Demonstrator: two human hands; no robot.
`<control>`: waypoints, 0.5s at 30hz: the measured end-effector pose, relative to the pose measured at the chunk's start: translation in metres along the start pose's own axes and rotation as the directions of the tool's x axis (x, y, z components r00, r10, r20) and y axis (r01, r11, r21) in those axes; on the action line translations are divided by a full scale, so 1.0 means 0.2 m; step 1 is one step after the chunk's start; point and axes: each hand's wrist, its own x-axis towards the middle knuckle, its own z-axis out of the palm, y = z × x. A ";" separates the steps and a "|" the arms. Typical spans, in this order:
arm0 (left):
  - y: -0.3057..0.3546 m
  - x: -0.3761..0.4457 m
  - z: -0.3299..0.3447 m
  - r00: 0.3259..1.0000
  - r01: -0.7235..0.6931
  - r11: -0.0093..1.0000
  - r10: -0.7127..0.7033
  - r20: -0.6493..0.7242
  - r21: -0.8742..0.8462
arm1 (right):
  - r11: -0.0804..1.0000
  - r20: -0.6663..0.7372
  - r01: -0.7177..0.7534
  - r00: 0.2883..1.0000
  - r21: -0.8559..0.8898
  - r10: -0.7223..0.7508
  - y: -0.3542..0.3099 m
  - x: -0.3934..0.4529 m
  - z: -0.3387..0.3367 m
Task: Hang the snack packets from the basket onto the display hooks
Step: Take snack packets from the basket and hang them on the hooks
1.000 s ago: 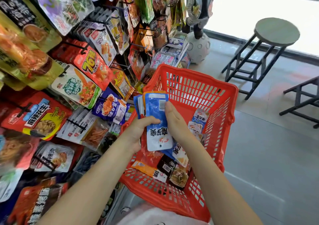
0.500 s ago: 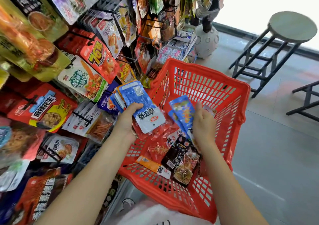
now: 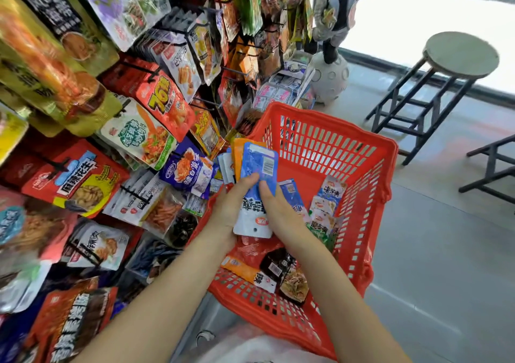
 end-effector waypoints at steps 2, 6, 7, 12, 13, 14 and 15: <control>0.02 -0.02 0.00 0.999 -0.034 0.997 0.032 0.035 0.063 | 0.997 0.051 0.026 0.998 0.070 -0.029 0.00 -0.02 -0.01; 0.03 -0.03 0.01 0.993 -0.076 0.979 0.058 0.102 0.191 | 0.994 0.061 0.069 0.995 0.086 -0.074 -0.02 -0.05 -0.08; 0.04 -0.04 0.02 0.991 -0.100 0.971 0.078 0.105 0.217 | 0.993 0.044 0.081 0.995 0.085 -0.085 -0.02 -0.04 -0.10; 0.04 -0.04 0.06 0.988 -0.156 0.987 0.156 0.007 0.029 | 0.991 0.089 0.130 0.988 -0.027 -0.127 -0.05 -0.05 -0.13; 0.05 -0.05 0.09 0.990 -0.139 0.990 0.139 -0.009 -0.029 | 0.987 0.126 0.142 0.983 -0.069 -0.133 -0.05 -0.04 -0.13; 0.05 -0.04 0.10 0.993 -0.116 0.991 0.114 -0.031 -0.067 | 0.983 0.150 0.156 0.979 -0.099 -0.140 -0.06 -0.03 -0.13; 0.05 -0.04 0.11 0.995 -0.089 0.990 0.083 -0.063 -0.106 | 0.979 0.160 0.168 0.976 -0.117 -0.148 -0.06 -0.01 -0.13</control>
